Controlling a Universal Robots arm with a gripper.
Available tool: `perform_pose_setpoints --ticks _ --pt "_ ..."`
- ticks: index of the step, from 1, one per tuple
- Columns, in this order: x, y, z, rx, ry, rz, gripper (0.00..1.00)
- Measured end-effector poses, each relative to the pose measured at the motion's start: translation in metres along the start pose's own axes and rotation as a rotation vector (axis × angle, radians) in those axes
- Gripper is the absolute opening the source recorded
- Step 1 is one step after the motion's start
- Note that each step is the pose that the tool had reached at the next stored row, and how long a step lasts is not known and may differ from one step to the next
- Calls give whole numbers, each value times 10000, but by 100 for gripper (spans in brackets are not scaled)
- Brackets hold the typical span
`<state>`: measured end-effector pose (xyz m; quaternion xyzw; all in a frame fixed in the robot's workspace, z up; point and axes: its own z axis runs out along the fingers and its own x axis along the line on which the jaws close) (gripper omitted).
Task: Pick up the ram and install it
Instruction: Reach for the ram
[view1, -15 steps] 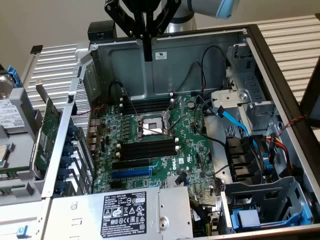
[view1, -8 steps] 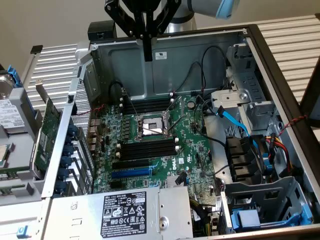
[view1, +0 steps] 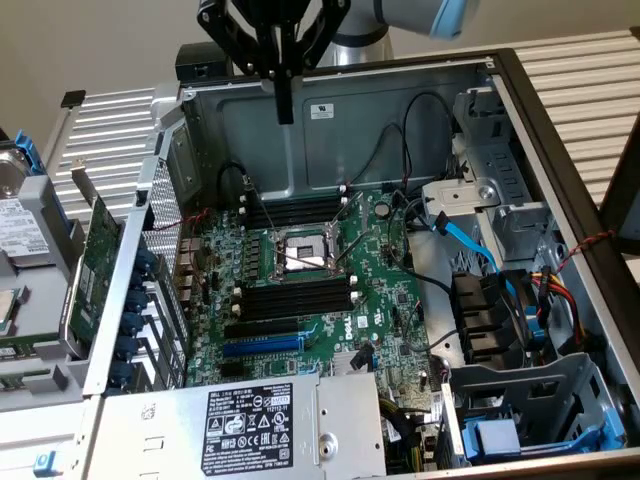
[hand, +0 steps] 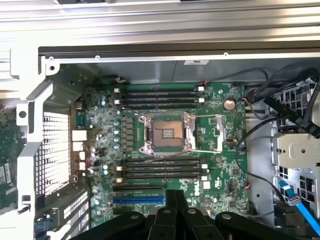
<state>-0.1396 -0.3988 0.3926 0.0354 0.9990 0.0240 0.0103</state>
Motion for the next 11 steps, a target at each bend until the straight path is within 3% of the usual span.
perform_pose_setpoints --ticks 11 --pt "497 -35 -9 0 -1 1 11"
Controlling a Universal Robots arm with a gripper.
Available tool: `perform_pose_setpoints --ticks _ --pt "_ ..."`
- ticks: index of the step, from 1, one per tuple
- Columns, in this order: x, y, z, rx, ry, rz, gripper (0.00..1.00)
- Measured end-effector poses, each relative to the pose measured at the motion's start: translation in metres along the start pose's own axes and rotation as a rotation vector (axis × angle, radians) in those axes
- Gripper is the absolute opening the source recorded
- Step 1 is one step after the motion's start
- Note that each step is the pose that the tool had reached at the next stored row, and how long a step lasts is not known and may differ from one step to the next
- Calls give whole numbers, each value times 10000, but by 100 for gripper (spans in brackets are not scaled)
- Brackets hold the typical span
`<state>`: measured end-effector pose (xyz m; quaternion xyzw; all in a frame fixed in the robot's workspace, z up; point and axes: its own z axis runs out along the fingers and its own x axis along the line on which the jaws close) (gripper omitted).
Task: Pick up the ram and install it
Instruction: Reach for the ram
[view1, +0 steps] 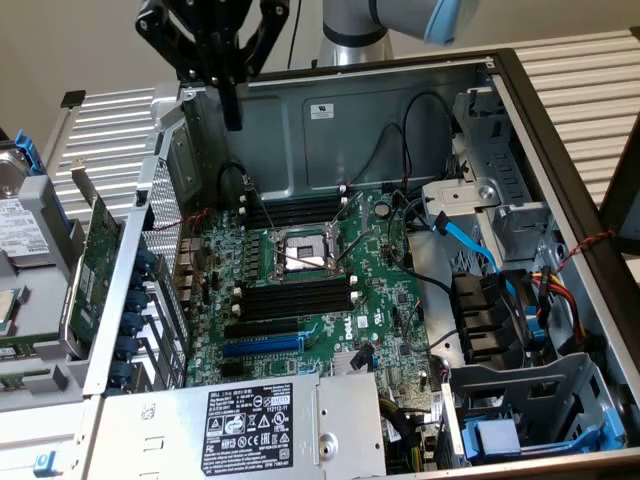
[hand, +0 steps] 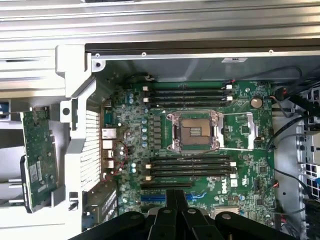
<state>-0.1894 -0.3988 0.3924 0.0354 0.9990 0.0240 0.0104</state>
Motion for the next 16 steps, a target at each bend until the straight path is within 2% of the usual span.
perform_pose_setpoints --ticks 16 --pt "727 -52 -8 0 2 0 11"
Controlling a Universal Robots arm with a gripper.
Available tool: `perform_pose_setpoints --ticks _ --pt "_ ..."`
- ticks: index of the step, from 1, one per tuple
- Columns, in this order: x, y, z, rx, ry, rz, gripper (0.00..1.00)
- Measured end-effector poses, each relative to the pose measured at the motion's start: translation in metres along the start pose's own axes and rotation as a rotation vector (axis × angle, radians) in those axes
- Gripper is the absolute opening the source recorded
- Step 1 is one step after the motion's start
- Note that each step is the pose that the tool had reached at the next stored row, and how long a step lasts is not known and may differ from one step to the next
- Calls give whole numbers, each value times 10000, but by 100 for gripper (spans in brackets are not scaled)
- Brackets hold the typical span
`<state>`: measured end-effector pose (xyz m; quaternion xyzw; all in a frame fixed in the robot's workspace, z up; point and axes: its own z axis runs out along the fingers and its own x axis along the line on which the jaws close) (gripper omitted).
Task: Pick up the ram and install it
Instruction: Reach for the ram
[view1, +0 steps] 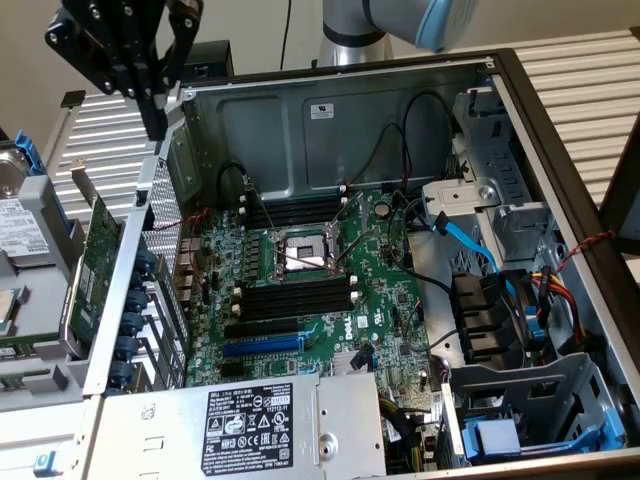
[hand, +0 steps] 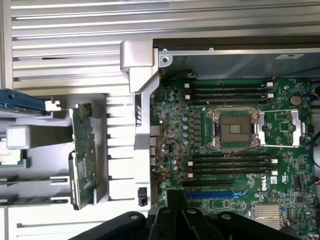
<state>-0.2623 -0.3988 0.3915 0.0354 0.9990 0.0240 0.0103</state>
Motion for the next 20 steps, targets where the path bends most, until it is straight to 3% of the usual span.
perform_pose_setpoints --ticks 20 --pt "905 -65 12 0 3 -1 11"
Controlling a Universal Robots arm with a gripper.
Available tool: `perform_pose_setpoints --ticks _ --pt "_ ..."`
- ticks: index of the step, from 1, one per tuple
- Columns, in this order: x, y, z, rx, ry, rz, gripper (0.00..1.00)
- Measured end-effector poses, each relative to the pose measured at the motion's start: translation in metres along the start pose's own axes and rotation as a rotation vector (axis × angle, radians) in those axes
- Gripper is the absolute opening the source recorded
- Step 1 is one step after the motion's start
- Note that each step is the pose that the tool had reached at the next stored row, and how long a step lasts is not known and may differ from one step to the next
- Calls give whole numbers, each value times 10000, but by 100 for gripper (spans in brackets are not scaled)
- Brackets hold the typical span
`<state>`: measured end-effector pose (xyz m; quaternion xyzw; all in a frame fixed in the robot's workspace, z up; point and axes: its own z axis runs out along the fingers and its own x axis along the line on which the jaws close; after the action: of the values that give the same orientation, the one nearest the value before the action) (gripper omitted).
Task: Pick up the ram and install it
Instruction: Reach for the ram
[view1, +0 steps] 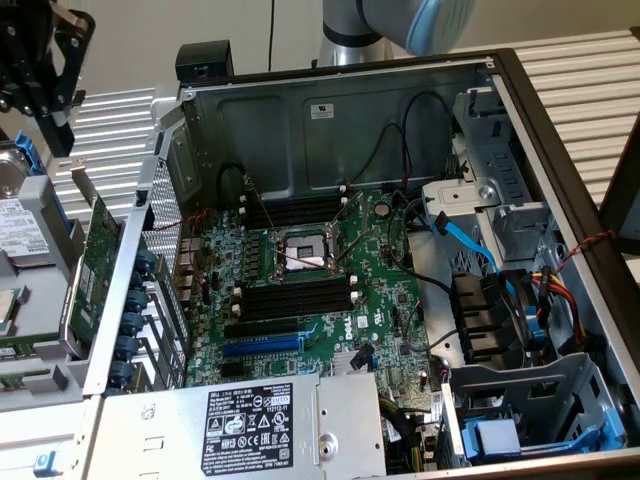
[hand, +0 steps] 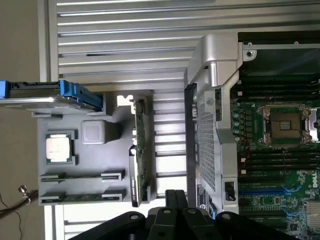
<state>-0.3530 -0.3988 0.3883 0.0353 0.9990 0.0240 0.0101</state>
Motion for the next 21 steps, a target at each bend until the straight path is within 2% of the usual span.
perform_pose_setpoints --ticks 21 --pt "955 -70 32 0 0 0 11"
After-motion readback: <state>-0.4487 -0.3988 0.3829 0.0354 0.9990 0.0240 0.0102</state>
